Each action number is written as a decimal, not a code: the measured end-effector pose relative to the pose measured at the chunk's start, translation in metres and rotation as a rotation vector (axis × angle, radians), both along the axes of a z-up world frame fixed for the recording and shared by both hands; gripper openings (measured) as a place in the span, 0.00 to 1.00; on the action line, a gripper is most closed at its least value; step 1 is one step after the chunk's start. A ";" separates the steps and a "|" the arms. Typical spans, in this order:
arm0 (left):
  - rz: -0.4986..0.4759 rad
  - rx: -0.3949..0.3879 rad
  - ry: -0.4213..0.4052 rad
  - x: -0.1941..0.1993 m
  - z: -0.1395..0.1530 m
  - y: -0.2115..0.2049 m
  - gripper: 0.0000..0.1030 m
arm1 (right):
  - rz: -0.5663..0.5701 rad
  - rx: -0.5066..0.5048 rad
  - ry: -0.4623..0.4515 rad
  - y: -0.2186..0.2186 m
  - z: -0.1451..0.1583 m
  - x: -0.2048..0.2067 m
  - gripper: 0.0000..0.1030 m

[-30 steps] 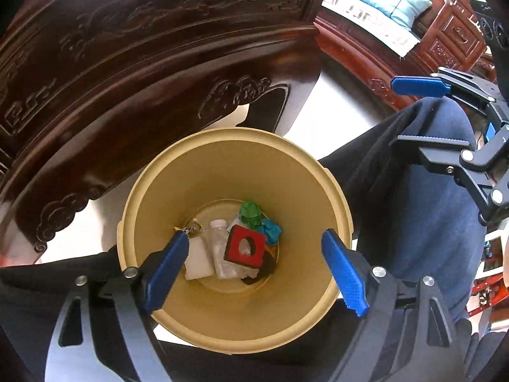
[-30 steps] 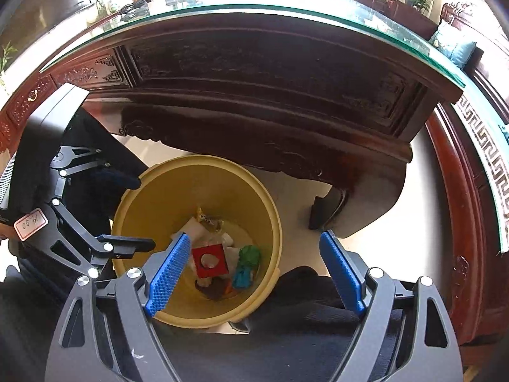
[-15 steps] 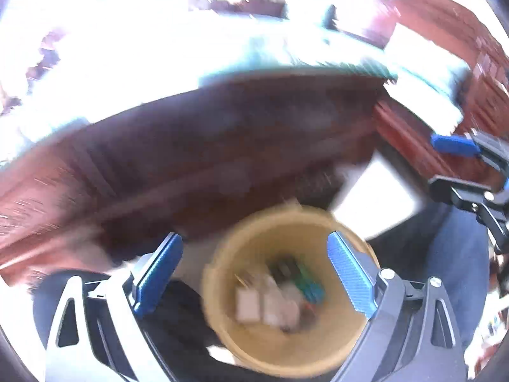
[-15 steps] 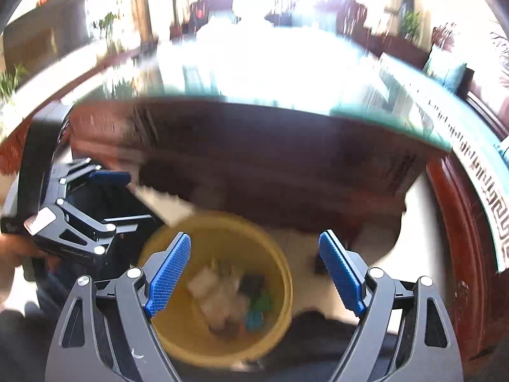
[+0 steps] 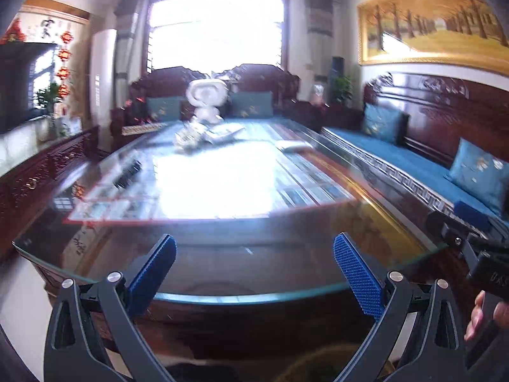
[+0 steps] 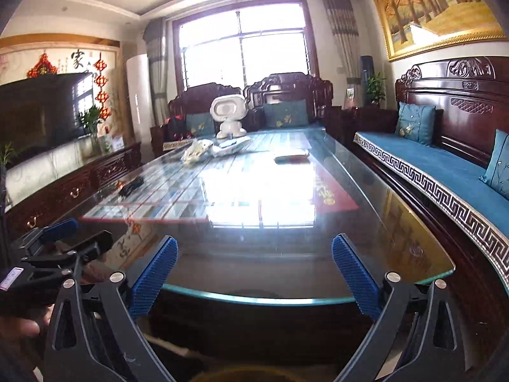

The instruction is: Collect trash

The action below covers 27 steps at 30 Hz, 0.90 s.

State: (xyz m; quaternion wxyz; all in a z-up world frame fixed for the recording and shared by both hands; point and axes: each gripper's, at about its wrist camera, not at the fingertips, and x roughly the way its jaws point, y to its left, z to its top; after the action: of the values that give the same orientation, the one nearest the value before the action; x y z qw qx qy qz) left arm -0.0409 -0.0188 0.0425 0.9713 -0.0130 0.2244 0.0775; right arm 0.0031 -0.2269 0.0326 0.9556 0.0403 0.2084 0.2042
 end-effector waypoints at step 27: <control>0.085 -0.074 0.051 0.081 0.005 0.049 0.96 | -0.024 -0.072 0.075 0.054 -0.009 0.075 0.92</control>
State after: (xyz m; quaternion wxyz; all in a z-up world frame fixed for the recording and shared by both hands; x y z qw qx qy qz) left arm 0.0404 0.0305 0.0475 0.9599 -0.0563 0.2512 0.1106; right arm 0.0778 -0.1733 0.0241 0.9503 0.0158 0.2511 0.1835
